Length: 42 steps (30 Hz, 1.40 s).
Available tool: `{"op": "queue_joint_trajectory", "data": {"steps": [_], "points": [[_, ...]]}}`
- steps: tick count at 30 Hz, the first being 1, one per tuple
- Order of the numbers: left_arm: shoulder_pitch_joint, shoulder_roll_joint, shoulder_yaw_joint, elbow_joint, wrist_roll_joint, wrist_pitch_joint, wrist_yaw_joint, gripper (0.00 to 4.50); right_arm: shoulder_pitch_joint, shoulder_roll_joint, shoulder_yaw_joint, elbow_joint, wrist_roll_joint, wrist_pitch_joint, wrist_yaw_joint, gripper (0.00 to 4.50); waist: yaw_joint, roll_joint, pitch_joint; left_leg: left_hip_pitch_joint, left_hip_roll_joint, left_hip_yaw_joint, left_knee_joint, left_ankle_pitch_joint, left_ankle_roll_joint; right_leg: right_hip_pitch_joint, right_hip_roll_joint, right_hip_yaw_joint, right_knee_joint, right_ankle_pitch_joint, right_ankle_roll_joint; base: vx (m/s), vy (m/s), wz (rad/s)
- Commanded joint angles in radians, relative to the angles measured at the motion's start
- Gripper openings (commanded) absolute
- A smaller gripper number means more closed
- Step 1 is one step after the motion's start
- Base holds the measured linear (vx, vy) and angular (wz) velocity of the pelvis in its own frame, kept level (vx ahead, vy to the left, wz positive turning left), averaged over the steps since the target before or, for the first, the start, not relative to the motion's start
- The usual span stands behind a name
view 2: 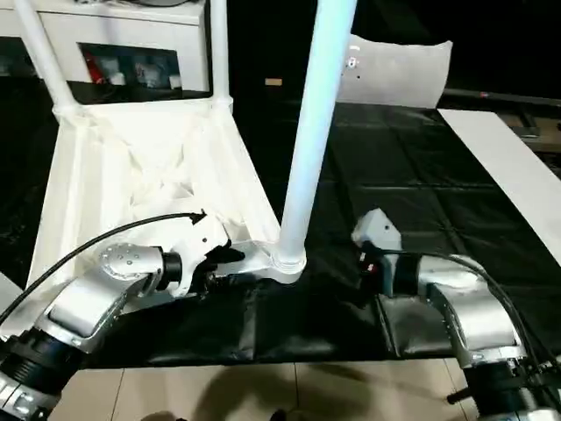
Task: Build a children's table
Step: Rotate leg to tighten
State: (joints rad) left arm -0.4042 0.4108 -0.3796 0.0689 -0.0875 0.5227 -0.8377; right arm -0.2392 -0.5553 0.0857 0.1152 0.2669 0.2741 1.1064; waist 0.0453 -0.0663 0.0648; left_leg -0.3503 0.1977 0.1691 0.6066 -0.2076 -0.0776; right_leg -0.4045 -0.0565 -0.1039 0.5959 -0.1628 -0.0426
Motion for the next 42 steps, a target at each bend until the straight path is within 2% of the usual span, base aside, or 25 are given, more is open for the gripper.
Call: {"op": "queue_joint_trajectory", "data": {"steps": [1, 2, 4, 5, 6, 10, 11, 14, 16, 19, 21, 25, 27, 30, 32, 33, 35, 39, 42], "points": [[-0.018, 0.009, -0.029, 0.004, 0.015, 0.011, -0.017, 1.94, 0.004, -0.018, -0.008, -0.023, 0.006, 0.014, 0.004, 4.50, 0.005, 0.005, -0.067, -0.002, 0.033, -0.010, -0.066, -0.163, 0.072, 0.053, -0.083, 0.053, -0.099, -0.455, -0.069, 0.000, 0.000, 0.00], [-0.019, 0.011, -0.031, 0.004, 0.015, 0.013, -0.021, 1.81, 0.004, -0.018, -0.008, -0.023, 0.006, 0.014, 0.003, 4.50, 0.006, 0.012, -0.067, 0.000, 0.034, -0.011, -0.067, -0.164, 0.068, 0.052, -0.084, 0.053, -0.100, -0.452, -0.072, 0.000, 0.000, 0.00], [-0.021, 0.022, -0.043, 0.001, 0.018, 0.018, -0.041, 1.69, 0.010, -0.018, -0.005, -0.028, 0.005, 0.017, -0.001, 4.50, 0.006, 0.011, -0.067, 0.000, 0.034, -0.012, -0.068, -0.172, 0.062, 0.053, -0.084, 0.053, -0.098, -0.448, -0.074, 0.000, 0.000, 0.00], [-0.020, 0.025, -0.045, 0.000, 0.016, 0.022, -0.049, 1.61, 0.011, -0.017, -0.005, -0.029, 0.003, 0.018, -0.005, 4.50, 0.007, 0.016, -0.066, 0.001, 0.034, -0.012, -0.068, -0.173, 0.061, 0.053, -0.084, 0.053, -0.098, -0.445, -0.076, 0.000, 0.000, 0.00], [-0.018, 0.028, -0.048, -0.001, 0.015, 0.027, -0.056, 1.35, 0.012, -0.013, -0.006, -0.029, 0.002, 0.018, -0.012, 4.50, 0.006, 0.015, -0.067, 0.000, 0.035, -0.013, -0.069, -0.174, 0.059, 0.054, -0.084, 0.053, -0.097, -0.435, -0.079, 0.000, 0.000, 0.00], [-0.021, 0.029, -0.053, 0.003, 0.019, 0.028, -0.061, 1.14, 0.010, -0.009, -0.004, -0.028, 0.005, 0.023, -0.018, 4.50, 0.006, 0.015, -0.067, 0.000, 0.032, -0.012, -0.067, -0.179, 0.059, 0.055, -0.084, 0.052, -0.100, -0.455, -0.076, 0.000, 0.000, 0.00], [-0.028, 0.031, -0.054, 0.008, 0.023, 0.025, -0.068, 0.91, 0.008, -0.006, 0.001, -0.032, 0.006, 0.028, -0.020, 4.50, 0.006, 0.015, -0.067, 0.000, 0.032, -0.012, -0.067, -0.177, 0.060, 0.055, -0.084, 0.052, -0.100, -0.456, -0.074, 0.000, 0.000, 0.00], [-0.033, 0.033, -0.055, 0.017, 0.024, 0.021, -0.073, 0.77, 0.004, 0.000, 0.004, -0.030, 0.005, 0.029, -0.024, 4.50, 0.006, 0.015, -0.067, 0.000, 0.030, -0.011, -0.067, -0.183, 0.061, 0.053, -0.083, 0.050, -0.103, -0.479, -0.061, 0.000, 0.000, 0.00], [-0.036, 0.037, -0.059, 0.019, 0.027, 0.020, -0.079, 0.48, -0.002, 0.004, 0.006, -0.025, 0.005, 0.029, -0.026, 4.50, 0.007, 0.016, -0.067, 0.000, 0.030, -0.011, -0.066, -0.182, 0.062, 0.052, -0.083, 0.050, -0.103, -0.490, -0.057, 0.000, 0.000, 0.00], [-0.038, 0.051, -0.075, 0.022, 0.032, 0.012, -0.110, 0.36, -0.018, 0.017, 0.015, -0.013, 0.005, 0.029, -0.030, 4.50, 0.006, 0.018, -0.068, 0.000, 0.030, -0.013, -0.067, -0.182, 0.060, 0.052, -0.082, 0.049, -0.104, -0.489, -0.054, 0.000, 0.000, 0.00], [-0.040, 0.055, -0.082, 0.027, 0.040, -0.007, -0.118, 0.09, -0.030, 0.020, 0.023, -0.001, -0.001, 0.020, -0.024, 4.50, 0.005, 0.019, -0.070, 0.000, 0.031, -0.013, -0.067, -0.175, 0.059, 0.053, -0.083, 0.051, -0.100, -0.471, -0.059, 0.000, 0.000, 0.00], [-0.041, 0.054, -0.076, 0.033, 0.037, -0.043, -0.132, 0.09, -0.046, 0.025, 0.028, 0.016, -0.006, 0.009, -0.017, 4.50, 0.006, 0.020, -0.072, -0.001, 0.031, -0.011, -0.067, -0.162, 0.063, 0.054, -0.083, 0.052, -0.096, -0.435, -0.077, 0.000, 0.000, 0.00], [-0.041, 0.056, -0.075, 0.042, 0.029, -0.089, -0.158, 0.00, -0.066, 0.033, 0.027, 0.056, -0.007, -0.010, -0.008, 4.15, 0.007, 0.018, -0.072, -0.002, 0.031, -0.010, -0.066, -0.161, 0.061, 0.055, -0.084, 0.053, -0.096, -0.437, -0.077, 0.000, 0.000, 0.00], [-0.040, 0.057, -0.075, 0.049, 0.023, -0.109, -0.170, 0.00, -0.076, 0.036, 0.030, 0.076, -0.009, -0.024, 0.004, 4.03, 0.010, 0.019, -0.073, -0.002, 0.031, -0.010, -0.066, -0.148, 0.065, 0.056, -0.084, 0.054, -0.094, -0.422, -0.080, 0.000, 0.000, 0.00], [-0.037, 0.061, -0.072, 0.069, 0.002, -0.193, -0.224, 0.00, -0.105, 0.048, 0.032, 0.118, 0.002, -0.036, 0.032, 3.88, 0.009, 0.020, -0.073, -0.003, 0.029, -0.010, -0.067, -0.150, 0.069, 0.057, -0.084, 0.053, -0.094, -0.424, -0.082, 0.000, 0.000, 0.00], [-0.037, 0.062, -0.072, 0.070, 0.002, -0.197, -0.226, 0.00, -0.108, 0.048, 0.033, 0.121, 0.003, -0.036, 0.036, 3.68, 0.010, 0.020, -0.074, -0.002, 0.030, -0.009, -0.067, -0.148, 0.068, 0.056, -0.084, 0.054, -0.093, -0.422, -0.081, 0.000, 0.000, 0.00], [-0.046, 0.071, -0.085, 0.086, 0.001, -0.239, -0.268, 0.00, -0.139, 0.050, 0.046, 0.163, 0.016, -0.041, 0.091, 3.63, 0.012, 0.019, -0.075, -0.001, 0.032, -0.010, -0.067, -0.143, 0.071, 0.057, -0.084, 0.054, -0.091, -0.412, -0.090, 0.000, 0.000, 0.00], [-0.061, 0.093, -0.109, 0.103, 0.019, -0.278, -0.326, 0.00, -0.173, 0.048, 0.068, 0.211, 0.024, -0.054, 0.157, 3.21, 0.020, 0.024, -0.075, 0.007, 0.039, -0.008, -0.068, -0.145, 0.067, 0.052, -0.086, 0.057, -0.085, -0.381, -0.116, 0.000, 0.000, 0.00], [-0.074, 0.104, -0.125, 0.122, 0.037, -0.318, -0.364, 0.00, -0.203, 0.055, 0.080, 0.252, 0.029, -0.060, 0.205, 3.07, 0.026, 0.024, -0.076, 0.005, 0.039, -0.007, -0.069, -0.138, 0.066, 0.055, -0.086, 0.059, -0.078, -0.339, -0.136, 0.000, 0.000, 0.00]]}}
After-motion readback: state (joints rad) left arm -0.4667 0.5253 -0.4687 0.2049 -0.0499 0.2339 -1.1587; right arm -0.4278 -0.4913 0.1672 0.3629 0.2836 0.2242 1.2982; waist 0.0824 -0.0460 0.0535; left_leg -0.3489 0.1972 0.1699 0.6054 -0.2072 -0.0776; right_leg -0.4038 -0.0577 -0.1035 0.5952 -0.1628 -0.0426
